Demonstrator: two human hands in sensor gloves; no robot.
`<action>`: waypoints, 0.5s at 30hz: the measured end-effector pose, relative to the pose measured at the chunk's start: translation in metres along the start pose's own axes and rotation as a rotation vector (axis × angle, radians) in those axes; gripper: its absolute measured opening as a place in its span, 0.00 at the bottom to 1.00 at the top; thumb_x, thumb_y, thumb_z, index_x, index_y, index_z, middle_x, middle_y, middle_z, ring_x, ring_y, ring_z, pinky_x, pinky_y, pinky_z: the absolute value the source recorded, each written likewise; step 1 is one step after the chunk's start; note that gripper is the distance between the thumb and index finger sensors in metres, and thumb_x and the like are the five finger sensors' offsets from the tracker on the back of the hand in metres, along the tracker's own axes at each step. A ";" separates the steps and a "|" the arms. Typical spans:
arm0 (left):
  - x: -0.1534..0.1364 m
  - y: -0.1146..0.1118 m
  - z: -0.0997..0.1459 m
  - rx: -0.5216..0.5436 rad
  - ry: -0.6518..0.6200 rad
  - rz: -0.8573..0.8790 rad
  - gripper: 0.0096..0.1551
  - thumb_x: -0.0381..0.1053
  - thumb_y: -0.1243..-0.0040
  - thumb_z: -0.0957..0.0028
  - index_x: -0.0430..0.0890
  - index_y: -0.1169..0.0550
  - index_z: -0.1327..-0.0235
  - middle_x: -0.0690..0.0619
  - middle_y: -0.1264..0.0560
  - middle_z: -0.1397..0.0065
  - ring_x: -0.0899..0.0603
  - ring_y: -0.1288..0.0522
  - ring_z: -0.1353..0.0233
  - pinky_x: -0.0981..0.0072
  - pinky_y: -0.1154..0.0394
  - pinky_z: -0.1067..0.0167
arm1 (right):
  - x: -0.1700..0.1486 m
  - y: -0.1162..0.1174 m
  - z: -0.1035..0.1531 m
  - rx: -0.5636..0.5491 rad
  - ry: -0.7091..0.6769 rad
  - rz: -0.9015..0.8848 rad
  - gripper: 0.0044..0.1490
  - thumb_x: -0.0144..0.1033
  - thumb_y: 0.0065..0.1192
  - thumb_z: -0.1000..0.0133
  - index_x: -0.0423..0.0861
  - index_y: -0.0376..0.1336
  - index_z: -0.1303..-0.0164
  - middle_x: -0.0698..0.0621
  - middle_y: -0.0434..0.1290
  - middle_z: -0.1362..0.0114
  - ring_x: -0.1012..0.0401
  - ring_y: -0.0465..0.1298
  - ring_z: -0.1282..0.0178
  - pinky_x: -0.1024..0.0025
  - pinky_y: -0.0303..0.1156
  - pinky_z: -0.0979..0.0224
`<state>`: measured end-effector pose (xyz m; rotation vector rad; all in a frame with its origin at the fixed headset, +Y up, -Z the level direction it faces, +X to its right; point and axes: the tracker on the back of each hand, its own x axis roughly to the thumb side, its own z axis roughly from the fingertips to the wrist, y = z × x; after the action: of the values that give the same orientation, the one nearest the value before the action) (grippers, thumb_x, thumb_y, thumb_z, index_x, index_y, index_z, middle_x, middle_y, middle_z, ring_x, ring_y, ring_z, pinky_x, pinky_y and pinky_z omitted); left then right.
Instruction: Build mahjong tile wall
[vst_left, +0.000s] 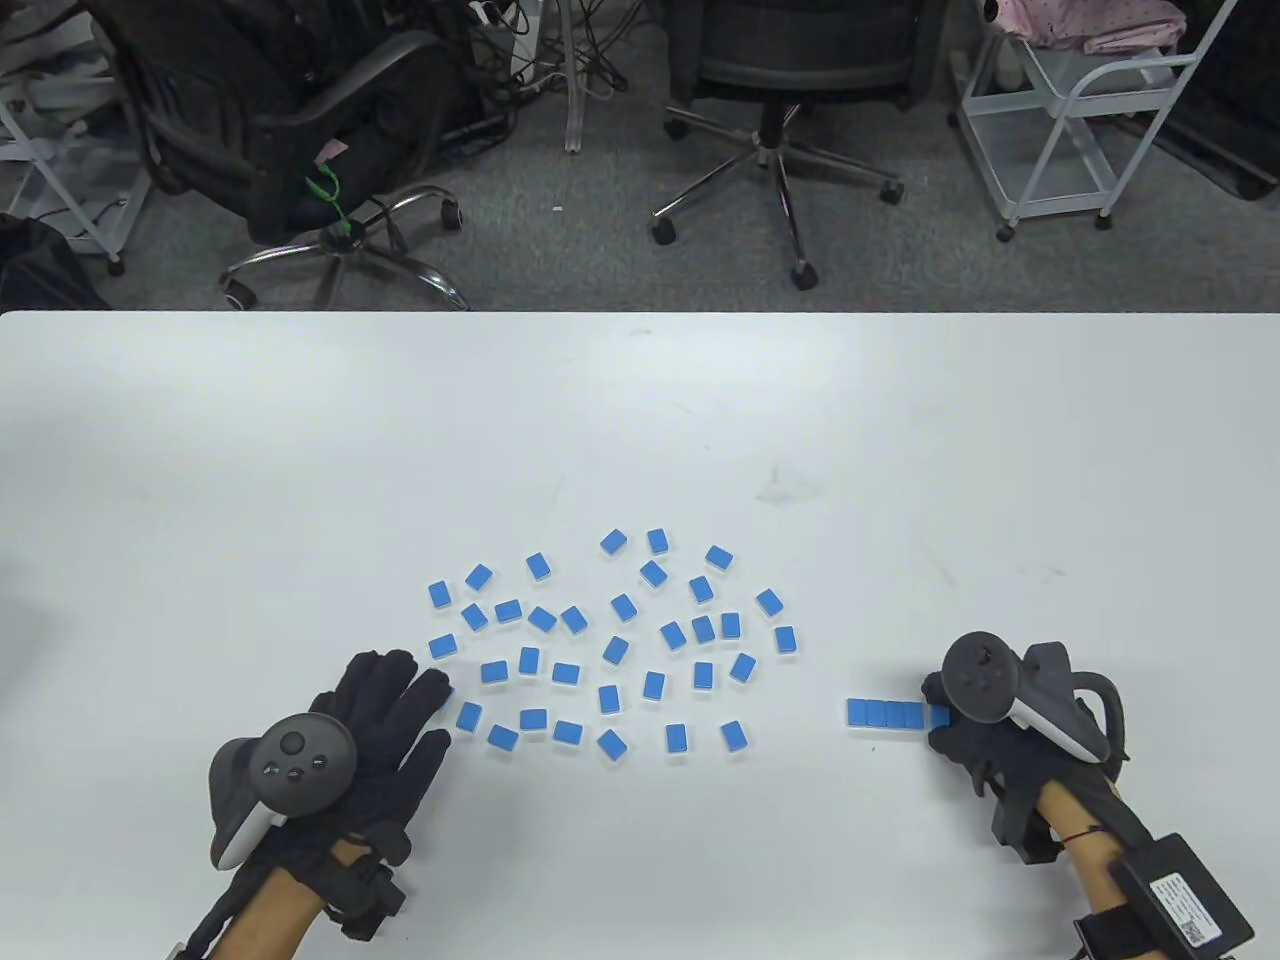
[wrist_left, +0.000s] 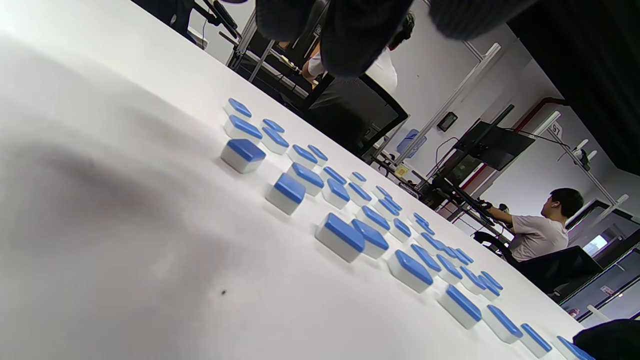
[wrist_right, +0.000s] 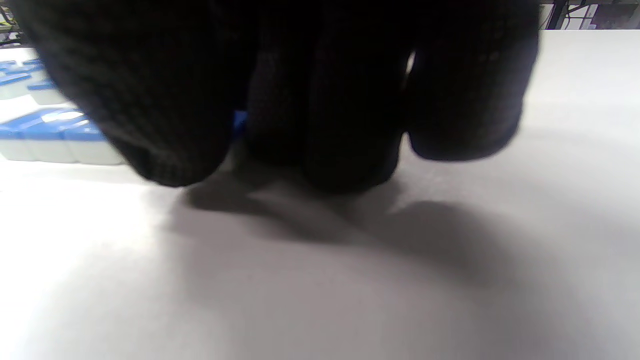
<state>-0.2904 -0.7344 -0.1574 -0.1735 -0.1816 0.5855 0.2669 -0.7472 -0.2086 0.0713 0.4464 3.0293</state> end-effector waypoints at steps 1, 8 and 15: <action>0.000 0.000 0.000 -0.001 0.000 0.002 0.39 0.68 0.57 0.45 0.57 0.37 0.19 0.52 0.52 0.11 0.39 0.61 0.13 0.32 0.63 0.24 | 0.001 0.000 0.000 -0.007 -0.007 0.009 0.37 0.44 0.81 0.63 0.49 0.69 0.43 0.49 0.81 0.45 0.55 0.85 0.54 0.56 0.82 0.52; 0.000 0.000 0.000 0.000 -0.006 0.000 0.39 0.68 0.57 0.45 0.57 0.37 0.19 0.52 0.52 0.12 0.39 0.61 0.13 0.32 0.63 0.24 | 0.002 0.002 -0.001 -0.012 -0.010 0.008 0.37 0.44 0.80 0.63 0.49 0.69 0.42 0.49 0.80 0.44 0.55 0.85 0.54 0.55 0.82 0.52; 0.000 0.001 0.000 0.003 -0.009 0.001 0.39 0.68 0.57 0.45 0.57 0.37 0.19 0.52 0.52 0.12 0.39 0.61 0.13 0.32 0.63 0.24 | 0.005 0.003 -0.001 -0.020 -0.016 0.028 0.37 0.45 0.79 0.63 0.50 0.68 0.42 0.49 0.80 0.44 0.55 0.84 0.54 0.56 0.82 0.51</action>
<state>-0.2908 -0.7339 -0.1572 -0.1677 -0.1895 0.5873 0.2618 -0.7499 -0.2090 0.1014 0.4171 3.0573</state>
